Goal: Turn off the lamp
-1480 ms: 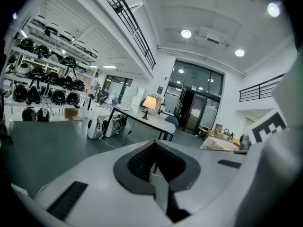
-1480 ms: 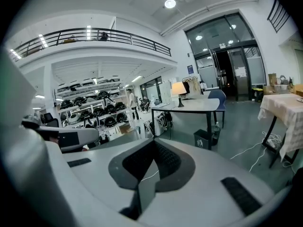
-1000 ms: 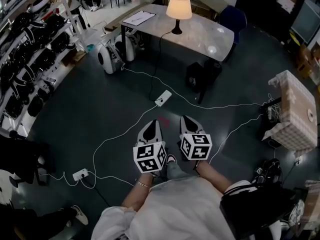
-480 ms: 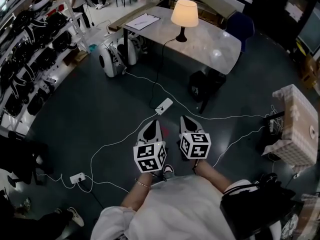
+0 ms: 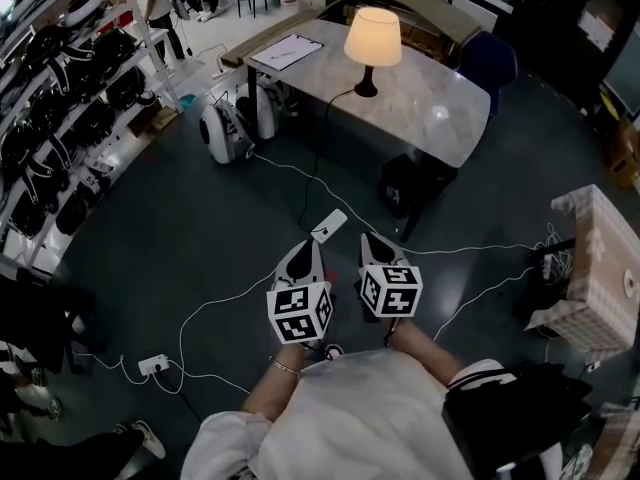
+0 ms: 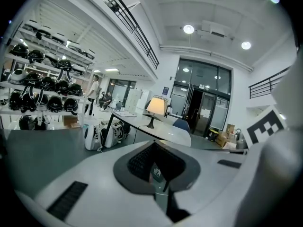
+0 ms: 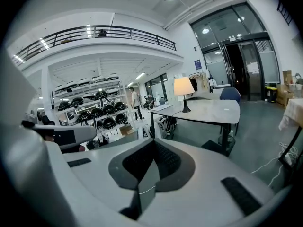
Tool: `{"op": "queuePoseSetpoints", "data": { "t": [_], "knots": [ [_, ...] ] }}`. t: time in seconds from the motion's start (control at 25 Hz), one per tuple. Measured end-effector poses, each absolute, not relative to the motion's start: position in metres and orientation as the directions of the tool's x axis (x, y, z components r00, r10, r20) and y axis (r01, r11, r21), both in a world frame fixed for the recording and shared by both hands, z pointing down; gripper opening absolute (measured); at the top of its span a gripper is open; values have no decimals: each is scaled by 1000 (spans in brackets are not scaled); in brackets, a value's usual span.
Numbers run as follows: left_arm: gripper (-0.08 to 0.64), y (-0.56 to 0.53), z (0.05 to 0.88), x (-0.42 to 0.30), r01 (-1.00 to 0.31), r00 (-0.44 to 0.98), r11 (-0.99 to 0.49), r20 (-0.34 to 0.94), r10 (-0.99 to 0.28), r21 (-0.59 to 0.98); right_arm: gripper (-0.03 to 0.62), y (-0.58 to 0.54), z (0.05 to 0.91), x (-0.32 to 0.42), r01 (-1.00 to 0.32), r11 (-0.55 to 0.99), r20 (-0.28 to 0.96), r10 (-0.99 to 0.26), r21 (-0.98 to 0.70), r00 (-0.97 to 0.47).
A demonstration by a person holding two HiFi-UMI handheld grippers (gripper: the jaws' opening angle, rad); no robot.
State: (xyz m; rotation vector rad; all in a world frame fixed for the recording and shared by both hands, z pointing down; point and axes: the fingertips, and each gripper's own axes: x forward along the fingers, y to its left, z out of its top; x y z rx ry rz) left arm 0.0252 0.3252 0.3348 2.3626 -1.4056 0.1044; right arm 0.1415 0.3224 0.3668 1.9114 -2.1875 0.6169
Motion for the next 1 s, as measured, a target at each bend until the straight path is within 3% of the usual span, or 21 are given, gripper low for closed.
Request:
{"op": "queuePoseSetpoints", "data": {
  "t": [0.6, 1.0],
  "knots": [
    [-5, 274, 357, 35, -863, 485, -396, 298, -822, 314, -2, 278, 396, 163, -975, 63, 460, -874, -212, -156],
    [-6, 170, 366, 33, -842, 497, -389, 261, -827, 373, -2, 187, 392, 162, -986, 81, 450, -882, -147, -140]
  ]
}}
